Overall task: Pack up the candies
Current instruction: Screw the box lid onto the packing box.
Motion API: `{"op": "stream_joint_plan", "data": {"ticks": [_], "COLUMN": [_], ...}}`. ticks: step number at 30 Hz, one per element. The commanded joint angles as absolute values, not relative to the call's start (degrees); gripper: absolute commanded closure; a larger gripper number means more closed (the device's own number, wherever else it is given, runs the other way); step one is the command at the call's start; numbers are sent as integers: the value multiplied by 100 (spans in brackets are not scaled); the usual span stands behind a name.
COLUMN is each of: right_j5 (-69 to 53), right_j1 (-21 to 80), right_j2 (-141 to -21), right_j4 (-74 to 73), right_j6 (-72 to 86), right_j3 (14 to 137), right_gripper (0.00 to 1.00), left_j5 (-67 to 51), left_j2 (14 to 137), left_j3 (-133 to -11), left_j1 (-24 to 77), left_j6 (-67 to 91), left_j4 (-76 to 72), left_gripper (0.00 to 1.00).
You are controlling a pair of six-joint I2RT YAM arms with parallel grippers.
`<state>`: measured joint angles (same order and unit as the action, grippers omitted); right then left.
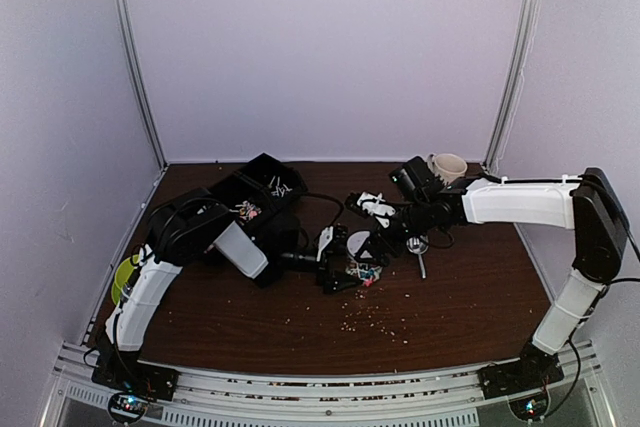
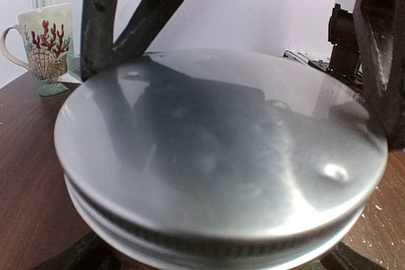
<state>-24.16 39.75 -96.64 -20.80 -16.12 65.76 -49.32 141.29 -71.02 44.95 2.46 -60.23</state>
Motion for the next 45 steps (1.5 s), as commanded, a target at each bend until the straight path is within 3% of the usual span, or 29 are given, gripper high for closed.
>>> {"op": "stream_joint_plan", "data": {"ticks": [1, 10, 33, 36, 39, 45], "right_j5": [-2800, -2391, -1490, -1503, -1496, -1406], "right_j1": [4121, 4136, 4377, 4377, 4382, 4349], "right_j2": [-9853, -9963, -9809, -9793, -9791, -9738], "right_j4": [-2230, -2172, -1938, -1940, -1971, -2026], "right_j6": [-1627, -1224, -319, -341, -445, -507], "right_j3": [6737, 6721, 6399, 6404, 6402, 6380], "right_gripper": [16, 17, 17, 17, 17, 17], "left_j5": [-5036, -4757, -4228, -4234, -4248, -4304], "left_j2": [14467, 14408, 14278, 14274, 14258, 14264], "left_j3": [-7110, -7086, -6944, -6927, -6864, -6618], "left_j1": [4474, 4474, 4474, 4474, 4466, 4369], "left_j6": [486, 348, 180, 176, 244, 626], "left_j4": [-5311, -5144, -5001, -5037, -5181, -5983], "left_gripper": [2, 10, 11, 10, 3, 2]}}
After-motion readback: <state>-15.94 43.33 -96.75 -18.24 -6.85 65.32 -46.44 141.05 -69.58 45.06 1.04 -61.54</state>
